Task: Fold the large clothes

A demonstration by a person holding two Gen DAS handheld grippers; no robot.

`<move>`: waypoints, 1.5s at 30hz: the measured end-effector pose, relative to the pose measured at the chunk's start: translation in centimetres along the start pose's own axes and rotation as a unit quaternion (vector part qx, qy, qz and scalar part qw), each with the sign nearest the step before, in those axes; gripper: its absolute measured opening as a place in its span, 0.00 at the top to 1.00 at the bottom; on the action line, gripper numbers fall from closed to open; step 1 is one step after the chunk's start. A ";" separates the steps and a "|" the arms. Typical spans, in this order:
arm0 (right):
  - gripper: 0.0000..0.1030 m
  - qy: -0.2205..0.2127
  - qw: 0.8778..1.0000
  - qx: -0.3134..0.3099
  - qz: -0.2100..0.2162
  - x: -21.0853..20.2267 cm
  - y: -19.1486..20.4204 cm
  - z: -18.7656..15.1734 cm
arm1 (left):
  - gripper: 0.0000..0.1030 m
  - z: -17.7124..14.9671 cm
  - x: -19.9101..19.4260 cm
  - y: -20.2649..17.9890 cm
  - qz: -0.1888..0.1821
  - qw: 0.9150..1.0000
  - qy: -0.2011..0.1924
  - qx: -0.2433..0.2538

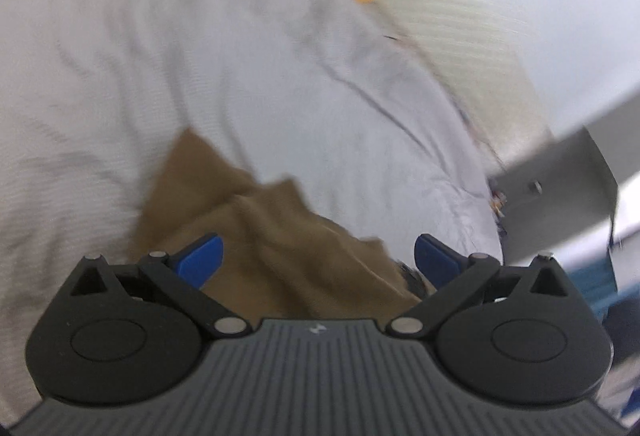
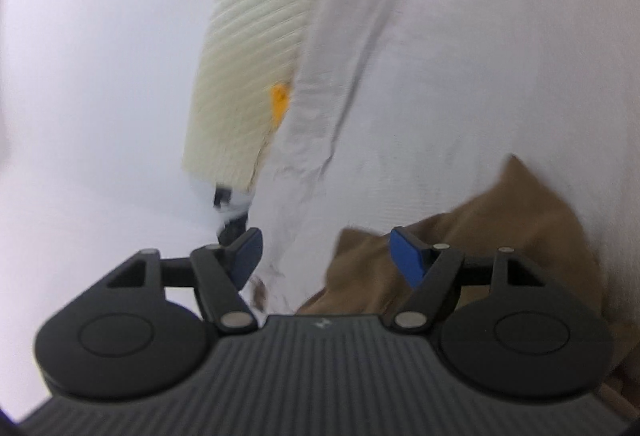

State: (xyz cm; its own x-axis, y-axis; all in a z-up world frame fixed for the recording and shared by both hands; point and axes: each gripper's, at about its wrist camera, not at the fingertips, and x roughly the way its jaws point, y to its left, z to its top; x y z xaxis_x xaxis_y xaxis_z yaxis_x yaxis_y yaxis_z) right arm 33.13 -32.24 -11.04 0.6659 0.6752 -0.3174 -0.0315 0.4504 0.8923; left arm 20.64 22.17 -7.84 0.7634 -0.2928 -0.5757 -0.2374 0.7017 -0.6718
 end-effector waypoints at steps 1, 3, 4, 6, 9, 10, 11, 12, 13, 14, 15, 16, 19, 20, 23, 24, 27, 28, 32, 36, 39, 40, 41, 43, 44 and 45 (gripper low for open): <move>0.29 0.004 0.999 -0.032 -0.007 0.4 1.1 -0.6 | 0.00 -0.8 0.2 -1.0 -0.001 1.000 -0.008 0.020; 0.29 0.007 0.995 -0.093 -0.033 1.0 2.9 -1.9 | 0.00 -2.0 0.8 -2.9 0.014 0.998 -0.025 0.062; 0.29 0.010 0.992 -0.121 -0.045 1.5 3.5 -2.5 | 0.00 -2.4 1.3 -3.8 0.024 0.996 -0.029 0.084; 0.29 0.016 0.981 -0.176 -0.077 2.6 4.6 -3.7 | 0.00 -3.0 2.4 -5.1 0.044 0.991 -0.035 0.125; 0.29 0.000 0.957 -0.253 -0.145 3.3 5.2 -4.6 | 0.01 -3.4 4.9 -6.1 0.086 0.983 -0.028 0.160; 0.29 -0.003 0.949 -0.268 -0.163 3.4 5.0 -4.7 | 0.01 -3.5 5.8 -6.1 0.091 0.983 -0.022 0.158; 0.29 -0.004 0.944 -0.277 -0.179 3.5 4.8 -4.7 | 0.01 -3.4 6.6 -6.0 0.100 0.983 -0.018 0.152; 0.29 -0.004 0.940 -0.281 -0.191 3.7 4.7 -4.6 | 0.02 -3.5 7.5 -5.9 0.110 0.983 -0.016 0.149; 0.28 -0.002 0.939 -0.283 -0.196 3.9 4.4 -4.5 | 0.06 -3.4 8.3 -5.7 0.120 0.981 -0.013 0.150; 0.23 0.004 0.938 -0.285 -0.199 4.2 4.2 -4.3 | 0.13 -3.4 9.2 -5.5 0.134 0.980 -0.005 0.150; 0.19 0.007 0.937 -0.284 -0.204 4.7 4.0 -4.1 | 0.16 -3.3 10.0 -5.1 0.151 0.978 0.003 0.146; 0.18 0.008 0.937 -0.281 -0.208 5.1 3.7 -4.0 | 0.19 -3.1 10.8 -4.6 0.164 0.977 0.011 0.139; 0.18 0.024 0.941 -0.261 -0.212 6.2 2.8 -3.3 | 0.27 -2.2 12.6 -2.9 0.180 0.979 0.032 0.095; 0.18 0.035 0.944 -0.254 -0.207 6.6 2.5 -3.1 | 0.30 -1.9 13.1 -2.1 0.176 0.981 0.040 0.077; 0.16 0.075 0.957 -0.213 -0.183 7.8 1.1 -2.3 | 0.40 -1.2 14.1 -0.5 0.163 0.983 0.068 0.039; 0.16 0.083 0.959 -0.204 -0.180 8.0 0.8 -2.1 | 0.43 -1.1 14.5 -0.3 0.166 0.982 0.076 0.040; 0.16 0.109 0.964 -0.192 -0.152 8.3 0.2 -1.8 | 0.62 -0.7 14.9 0.2 0.182 0.978 0.089 0.047; 0.16 0.116 0.963 -0.195 -0.143 8.4 0.3 -1.8 | 0.70 -0.6 14.9 0.1 0.186 0.977 0.091 0.054; 0.66 0.115 0.941 -0.267 -0.175 8.7 2.1 -3.1 | 0.88 -0.5 14.1 -0.3 0.202 0.974 0.077 0.070; 0.81 0.069 0.933 -0.300 -0.186 7.1 3.4 -3.6 | 0.90 0.2 11.7 -0.2 0.197 0.978 0.029 0.060; 0.83 0.006 0.944 -0.287 -0.162 4.2 4.5 -3.0 | 0.91 0.8 9.1 -0.3 0.192 0.980 -0.016 0.048; 0.84 -0.011 0.947 -0.282 -0.154 3.2 4.8 -2.8 | 0.91 1.2 8.4 -0.5 0.190 0.980 -0.030 0.044; 0.84 -0.029 0.949 -0.279 -0.146 2.3 5.1 -2.6 | 0.91 1.6 7.8 -0.7 0.190 0.980 -0.043 0.042; 0.84 -0.064 0.950 -0.274 -0.133 0.9 5.5 -2.1 | 0.91 2.4 7.0 -1.0 0.187 0.980 -0.061 0.031; 0.84 -0.075 0.951 -0.268 -0.134 0.4 5.5 -1.9 | 0.91 2.9 6.8 -1.2 0.184 0.980 -0.068 0.021; 0.84 -0.081 0.952 -0.262 -0.137 0.4 5.4 -1.5 | 0.91 3.4 6.9 -1.3 0.183 0.980 -0.073 0.015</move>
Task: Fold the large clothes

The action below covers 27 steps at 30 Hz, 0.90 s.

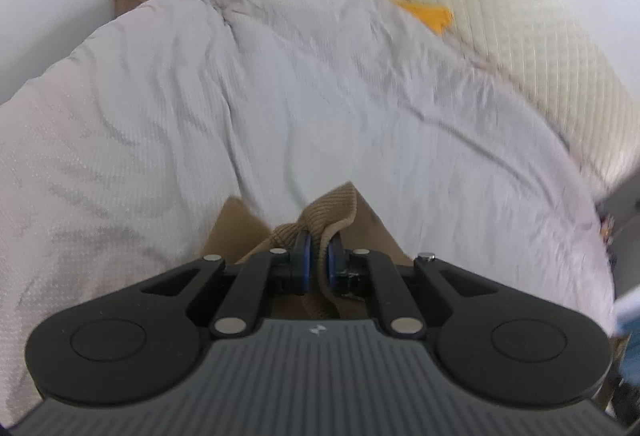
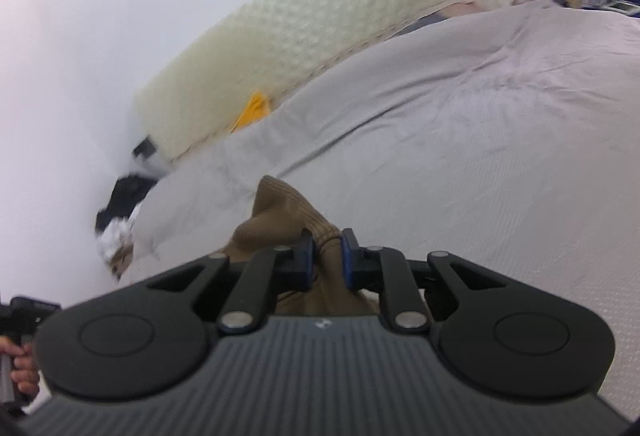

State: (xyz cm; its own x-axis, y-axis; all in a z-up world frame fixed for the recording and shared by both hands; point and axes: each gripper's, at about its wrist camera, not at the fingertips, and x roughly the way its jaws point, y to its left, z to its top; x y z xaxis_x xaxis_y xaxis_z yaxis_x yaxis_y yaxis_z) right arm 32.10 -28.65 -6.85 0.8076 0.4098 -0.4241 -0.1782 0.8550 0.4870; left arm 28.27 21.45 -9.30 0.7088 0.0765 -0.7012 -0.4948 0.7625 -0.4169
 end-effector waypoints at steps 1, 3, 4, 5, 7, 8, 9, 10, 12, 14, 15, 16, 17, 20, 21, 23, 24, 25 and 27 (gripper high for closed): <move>0.84 0.000 1.000 0.006 -0.007 0.4 -0.1 0.1 | 0.91 0.4 0.2 -0.3 0.004 1.000 -0.005 0.000; 0.84 0.003 1.000 0.008 -0.027 1.7 -0.1 0.0 | 0.91 0.8 1.1 -1.0 0.019 1.000 -0.010 0.007; 0.84 0.008 0.999 0.003 -0.039 2.5 0.0 0.0 | 0.91 0.9 1.7 -1.2 0.023 1.000 -0.006 0.005; 0.84 0.012 0.999 0.000 -0.052 3.2 0.0 -0.2 | 0.91 1.1 2.4 -1.3 0.028 1.000 -0.003 0.005; 0.85 0.026 0.997 -0.002 -0.074 4.7 -0.6 -0.4 | 0.91 1.3 3.9 -1.5 0.044 0.999 -0.002 0.013; 0.85 0.032 0.996 -0.003 -0.087 5.7 -0.8 -0.6 | 0.91 1.4 4.9 -1.6 0.052 0.999 0.001 0.018; 0.85 0.039 0.995 -0.007 -0.094 6.4 -0.9 -0.7 | 0.91 1.5 5.9 -1.6 0.055 0.998 0.006 0.016; 0.85 0.047 0.993 -0.010 -0.104 7.3 -1.0 -0.9 | 0.91 1.7 6.9 -1.5 0.055 0.998 0.016 0.006; 0.84 0.066 0.991 -0.004 -0.112 8.7 -1.6 -1.1 | 0.91 2.0 8.9 -1.4 0.060 0.998 0.031 0.002; 0.84 0.082 0.990 0.002 -0.117 9.8 -2.1 -1.2 | 0.91 2.1 10.4 -1.6 0.067 0.997 0.039 0.012; 0.84 0.089 0.989 0.004 -0.120 10.3 -2.4 -1.2 | 0.91 2.2 11.3 -1.9 0.070 0.996 0.045 0.020; 0.84 0.096 0.988 0.006 -0.124 10.9 -2.6 -1.3 | 0.91 2.2 12.1 -2.1 0.075 0.996 0.050 0.027; 0.84 0.105 0.986 0.011 -0.127 11.5 -2.9 -1.5 | 0.91 2.2 12.9 -2.4 0.080 0.995 0.056 0.037; 0.84 0.141 0.980 0.016 -0.143 14.0 -3.6 -2.4 | 0.91 1.7 15.0 -2.6 0.094 0.991 0.077 0.062; 0.84 0.153 0.977 0.015 -0.146 14.5 -3.7 -2.9 | 0.91 1.5 15.7 -2.6 0.098 0.989 0.087 0.066; 0.84 0.174 0.973 0.020 -0.149 15.6 -4.2 -3.6 | 0.90 1.2 17.0 -2.3 0.101 0.987 0.106 0.067; 0.84 0.182 0.971 0.024 -0.150 16.0 -4.4 -3.8 | 0.90 0.9 17.5 -2.2 0.103 0.986 0.112 0.069; 0.83 0.187 0.970 0.030 -0.151 16.2 -4.7 -3.9 | 0.90 0.8 17.9 -2.2 0.105 0.985 0.116 0.072; 0.83 0.189 0.970 0.036 -0.149 16.2 -4.7 -3.8 | 0.88 0.7 18.0 -2.3 0.103 0.985 0.117 0.077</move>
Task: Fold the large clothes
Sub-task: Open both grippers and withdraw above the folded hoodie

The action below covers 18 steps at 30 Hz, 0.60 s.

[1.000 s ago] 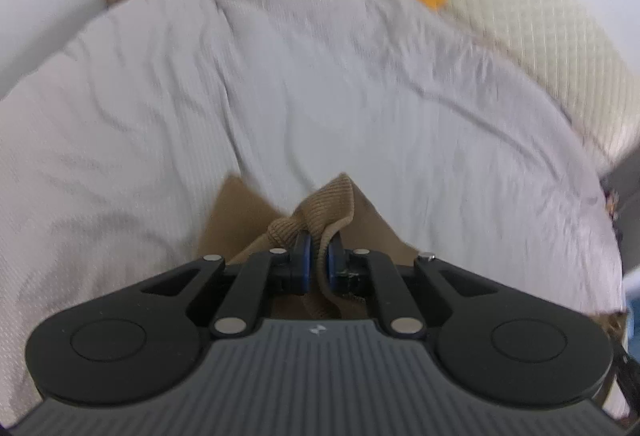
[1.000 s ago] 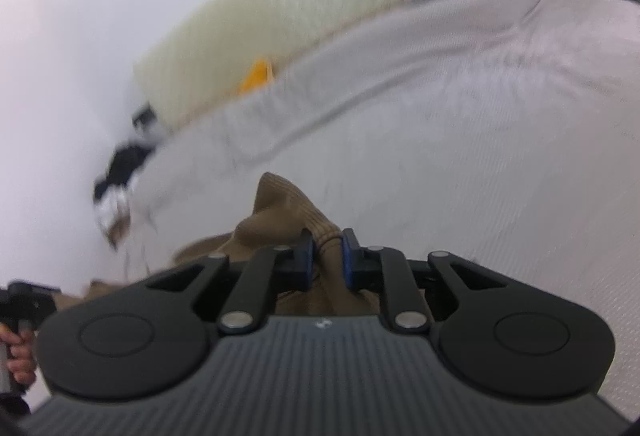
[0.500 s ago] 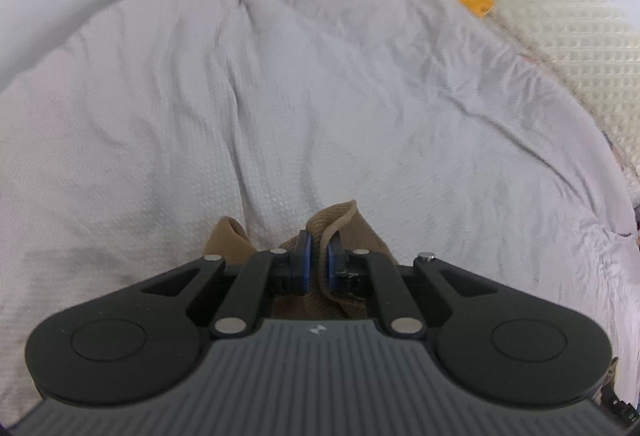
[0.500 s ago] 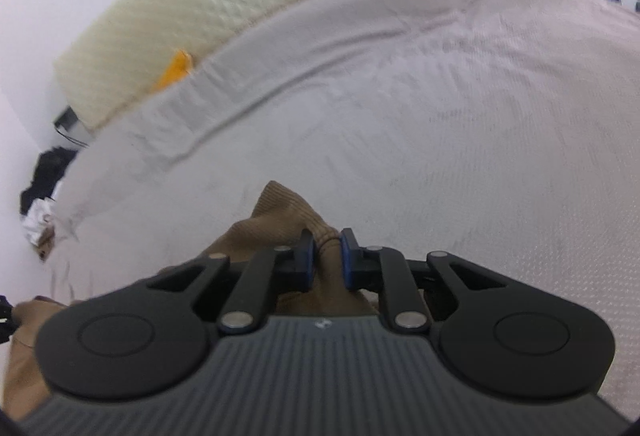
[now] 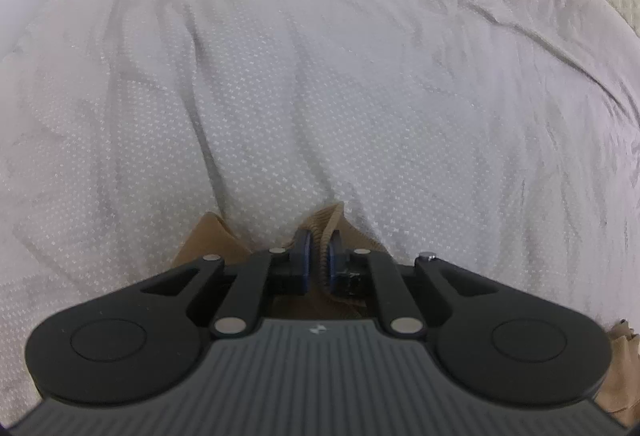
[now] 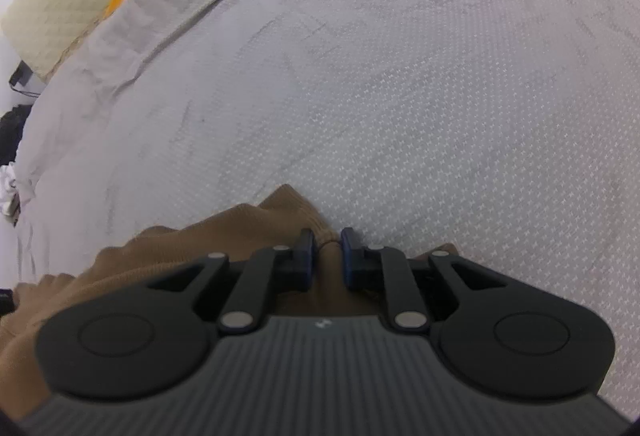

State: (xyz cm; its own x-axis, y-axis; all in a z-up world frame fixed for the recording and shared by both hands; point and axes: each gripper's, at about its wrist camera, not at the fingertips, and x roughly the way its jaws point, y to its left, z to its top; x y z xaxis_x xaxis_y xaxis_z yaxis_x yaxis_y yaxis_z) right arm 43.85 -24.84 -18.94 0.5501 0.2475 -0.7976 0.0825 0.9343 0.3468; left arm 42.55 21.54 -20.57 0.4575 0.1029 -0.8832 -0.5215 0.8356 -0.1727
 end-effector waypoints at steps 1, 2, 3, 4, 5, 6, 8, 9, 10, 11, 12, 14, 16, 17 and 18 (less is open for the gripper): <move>0.83 -0.001 1.000 0.000 0.001 -0.1 0.0 -0.1 | 0.86 0.1 -0.2 0.0 -0.004 1.000 -0.003 0.001; 0.82 -0.002 1.000 0.001 0.002 -0.2 0.1 -0.1 | 0.82 0.1 -0.5 0.0 -0.012 1.000 -0.007 0.003; 0.82 -0.004 1.000 0.001 0.003 -0.3 0.2 -0.3 | 0.80 0.1 -1.0 0.0 -0.022 1.000 -0.011 0.008; 0.81 -0.008 1.000 0.000 0.006 -0.6 0.3 -0.4 | 0.71 0.0 -1.4 0.0 -0.027 0.999 -0.011 0.016; 0.80 -0.009 1.000 -0.001 0.007 -0.7 0.2 -0.4 | 0.59 0.1 -2.0 0.0 -0.038 0.999 -0.010 0.025; 0.80 -0.010 1.000 -0.003 0.009 -0.9 0.2 -0.6 | 0.53 0.0 -2.6 0.1 -0.050 0.998 -0.009 0.031; 0.78 -0.013 1.000 -0.007 0.011 -1.1 0.4 -0.8 | 0.34 -0.1 -4.4 0.2 -0.062 0.997 -0.011 0.034; 0.77 -0.015 1.000 -0.010 0.012 -1.2 0.4 -0.9 | 0.33 -0.3 -5.5 0.2 -0.055 0.998 -0.020 0.035; 0.76 -0.016 1.000 -0.011 0.011 -1.3 0.5 -0.9 | 0.33 -0.6 -6.8 0.3 -0.051 0.997 -0.033 0.043; 0.76 -0.017 1.000 -0.012 0.012 -1.3 0.5 -1.0 | 0.33 -1.0 -8.3 0.3 -0.053 0.996 -0.047 0.054; 0.76 -0.017 1.000 -0.011 0.014 -1.4 0.4 -1.0 | 0.33 -1.6 -9.9 0.3 -0.059 0.995 -0.061 0.061; 0.75 -0.018 1.000 -0.005 0.019 -1.6 0.1 -1.0 | 0.33 -3.1 -13.4 0.3 -0.072 0.990 -0.094 0.073; 0.75 -0.019 1.000 -0.001 0.022 -1.8 0.1 -1.1 | 0.33 -5.4 -16.8 -0.1 -0.098 0.984 -0.119 0.090; 0.73 -0.021 1.000 -0.001 0.023 -1.9 0.0 -1.1 | 0.33 -6.7 -18.1 -0.1 -0.118 0.981 -0.122 0.095; 0.72 -0.022 0.999 -0.002 0.026 -2.0 0.0 -1.1 | 0.33 -7.9 -19.1 -0.5 -0.142 0.978 -0.120 0.098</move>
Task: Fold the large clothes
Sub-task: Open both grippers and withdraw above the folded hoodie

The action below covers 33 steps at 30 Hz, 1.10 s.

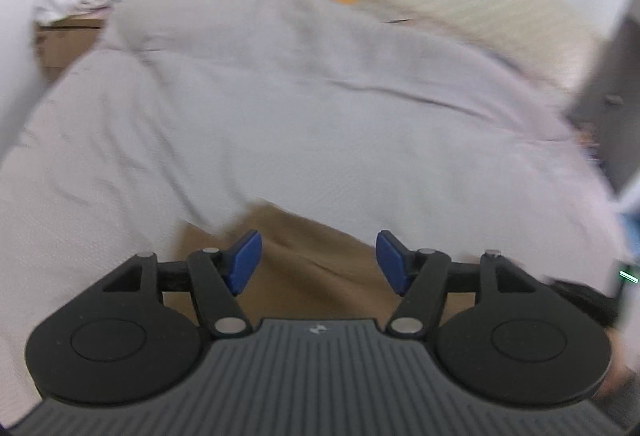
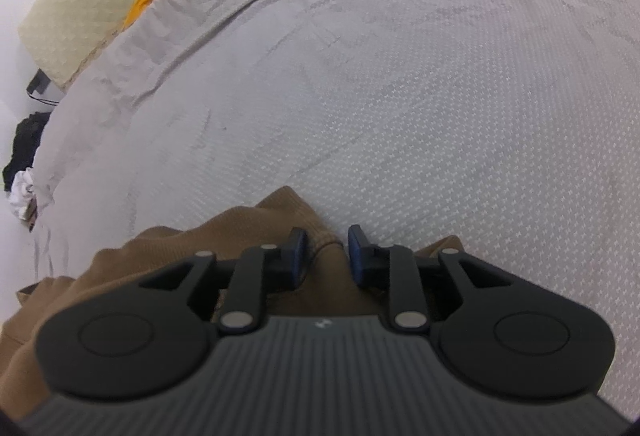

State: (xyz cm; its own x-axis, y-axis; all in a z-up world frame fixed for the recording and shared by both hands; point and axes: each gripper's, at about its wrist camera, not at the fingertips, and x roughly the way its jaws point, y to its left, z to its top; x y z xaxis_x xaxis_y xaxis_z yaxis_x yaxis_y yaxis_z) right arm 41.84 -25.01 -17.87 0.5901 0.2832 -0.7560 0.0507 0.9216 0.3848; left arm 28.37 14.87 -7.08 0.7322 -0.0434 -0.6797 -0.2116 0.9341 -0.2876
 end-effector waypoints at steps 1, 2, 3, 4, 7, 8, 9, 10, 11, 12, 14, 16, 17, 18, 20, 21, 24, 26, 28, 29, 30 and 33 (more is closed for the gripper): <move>0.70 -0.001 1.000 0.000 0.002 -0.1 0.1 0.0 | 0.33 -1.2 -1.1 -1.0 -0.025 1.000 -0.001 -0.001; 0.65 -0.002 1.000 0.002 0.002 -0.3 0.1 -0.1 | 0.33 -2.4 -2.0 -2.0 -0.044 0.999 -0.005 0.001; 0.63 -0.005 1.000 0.005 0.002 -0.7 -0.1 -0.1 | 0.33 -3.6 -2.5 -3.1 -0.058 0.998 -0.007 0.013; 0.63 -0.013 1.000 0.007 0.005 -1.2 0.0 -0.1 | 0.33 -4.7 -2.8 -4.0 -0.066 0.998 -0.007 0.024; 0.62 -0.028 0.999 0.007 0.014 -2.7 0.3 -0.3 | 0.34 -8.0 -1.5 -6.7 -0.065 0.996 0.021 0.059; 0.62 -0.031 0.999 0.006 0.016 -3.1 0.4 -0.3 | 0.32 -8.9 -0.7 -7.0 -0.058 0.996 0.035 0.063; 0.62 -0.033 0.999 0.001 0.016 -3.4 0.5 -0.4 | 0.32 -9.8 -0.3 -7.0 -0.060 0.996 0.034 0.057; 0.58 -0.036 0.999 -0.006 0.014 -3.8 0.7 -0.5 | 0.32 -10.3 0.0 -6.8 -0.062 0.996 0.031 0.051; 0.54 -0.041 0.999 -0.014 0.007 -4.1 1.0 -0.7 | 0.31 -10.5 0.2 -6.5 -0.067 0.996 0.032 0.042; 0.52 -0.048 0.999 -0.023 0.000 -4.4 1.2 -0.8 | 0.30 -10.7 0.3 -6.0 -0.070 0.996 0.034 0.030; 0.41 -0.066 0.997 -0.038 -0.007 -5.6 1.6 -1.2 | 0.29 -10.8 0.8 -5.5 -0.072 0.997 0.035 0.018; 0.39 -0.080 0.996 -0.043 0.003 -6.8 2.0 -1.4 | 0.29 -11.4 0.7 -6.3 -0.054 0.997 0.028 0.043; 0.39 -0.088 0.995 -0.047 0.012 -7.7 2.3 -1.6 | 0.28 -11.7 0.7 -6.7 -0.044 0.997 0.022 0.057; 0.39 -0.097 0.994 -0.051 0.021 -8.6 2.5 -1.7 | 0.28 -12.0 0.6 -6.9 -0.035 0.997 0.018 0.066; 0.39 -0.112 0.991 -0.065 0.040 -10.5 3.1 -2.4 | 0.28 -12.6 0.7 -7.4 -0.021 0.997 0.010 0.078; 0.39 -0.115 0.989 -0.072 0.050 -11.4 3.5 -2.9 | 0.28 -12.8 0.8 -7.5 -0.016 0.996 0.007 0.084; 0.39 -0.114 0.984 -0.105 0.085 -13.6 5.3 -5.0 | 0.28 -13.2 1.2 -7.6 -0.007 0.996 0.004 0.085; 0.39 -0.109 0.980 -0.131 0.104 -14.6 6.6 -6.7 | 0.27 -13.4 1.4 -7.7 -0.003 0.996 0.003 0.090; 0.39 -0.100 0.976 -0.154 0.113 -15.1 8.0 -8.7 | 0.27 -13.2 1.7 -7.7 -0.002 0.996 0.006 0.089; 0.39 -0.094 0.975 -0.163 0.118 -15.2 8.6 -9.5 | 0.27 -13.2 1.7 -7.7 -0.001 0.996 0.006 0.091; 0.39 -0.086 0.974 -0.171 0.125 -15.2 9.1 -10.3 | 0.27 -13.1 1.7 -7.7 -0.001 0.996 0.007 0.093; 0.39 -0.068 0.971 -0.186 0.136 -15.1 10.5 -12.1 | 0.27 -13.1 1.7 -7.6 -0.001 0.996 0.006 0.094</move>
State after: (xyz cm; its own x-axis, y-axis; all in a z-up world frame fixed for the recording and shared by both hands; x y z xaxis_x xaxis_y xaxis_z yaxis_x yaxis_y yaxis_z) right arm 23.65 -16.41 -8.82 0.6427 0.5149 -0.5673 -0.4009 0.8570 0.3237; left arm 22.72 3.03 -14.91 0.7243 -0.0494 -0.6877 -0.0832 0.9839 -0.1583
